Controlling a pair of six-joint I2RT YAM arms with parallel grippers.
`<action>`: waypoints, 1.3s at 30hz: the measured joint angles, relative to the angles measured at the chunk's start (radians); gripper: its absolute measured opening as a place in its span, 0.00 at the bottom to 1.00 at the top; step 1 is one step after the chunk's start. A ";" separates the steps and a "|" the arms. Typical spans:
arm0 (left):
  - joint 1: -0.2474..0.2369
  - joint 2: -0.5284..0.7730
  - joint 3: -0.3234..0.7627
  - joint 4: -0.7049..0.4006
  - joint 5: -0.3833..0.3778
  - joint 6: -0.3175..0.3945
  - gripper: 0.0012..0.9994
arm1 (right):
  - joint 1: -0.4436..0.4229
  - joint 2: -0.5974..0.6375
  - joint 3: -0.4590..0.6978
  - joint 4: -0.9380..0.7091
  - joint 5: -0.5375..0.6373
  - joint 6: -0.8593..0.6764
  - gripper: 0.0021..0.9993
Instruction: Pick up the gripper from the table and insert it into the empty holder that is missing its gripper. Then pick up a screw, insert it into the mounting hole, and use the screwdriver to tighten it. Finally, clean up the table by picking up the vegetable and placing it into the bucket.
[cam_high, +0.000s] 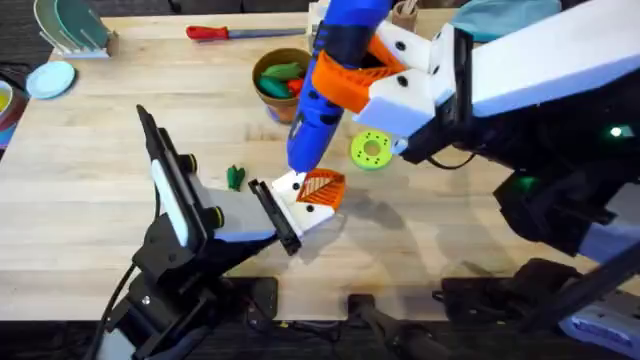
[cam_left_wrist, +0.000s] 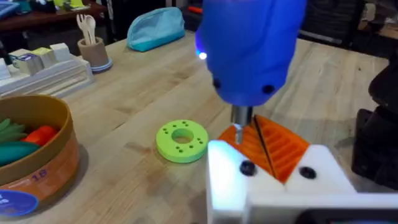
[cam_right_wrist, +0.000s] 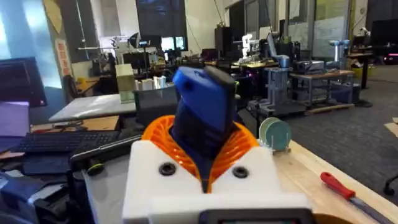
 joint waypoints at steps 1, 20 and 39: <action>0.000 0.000 0.000 0.000 0.000 0.000 0.00 | 0.002 0.000 0.000 0.001 0.002 -0.001 0.02; 0.000 0.000 0.000 0.000 0.000 0.000 0.00 | 0.024 0.000 0.000 -0.014 0.002 0.006 0.02; 0.000 0.000 0.000 -0.002 0.000 -0.001 0.00 | 0.023 0.000 0.000 -0.088 0.015 0.005 0.02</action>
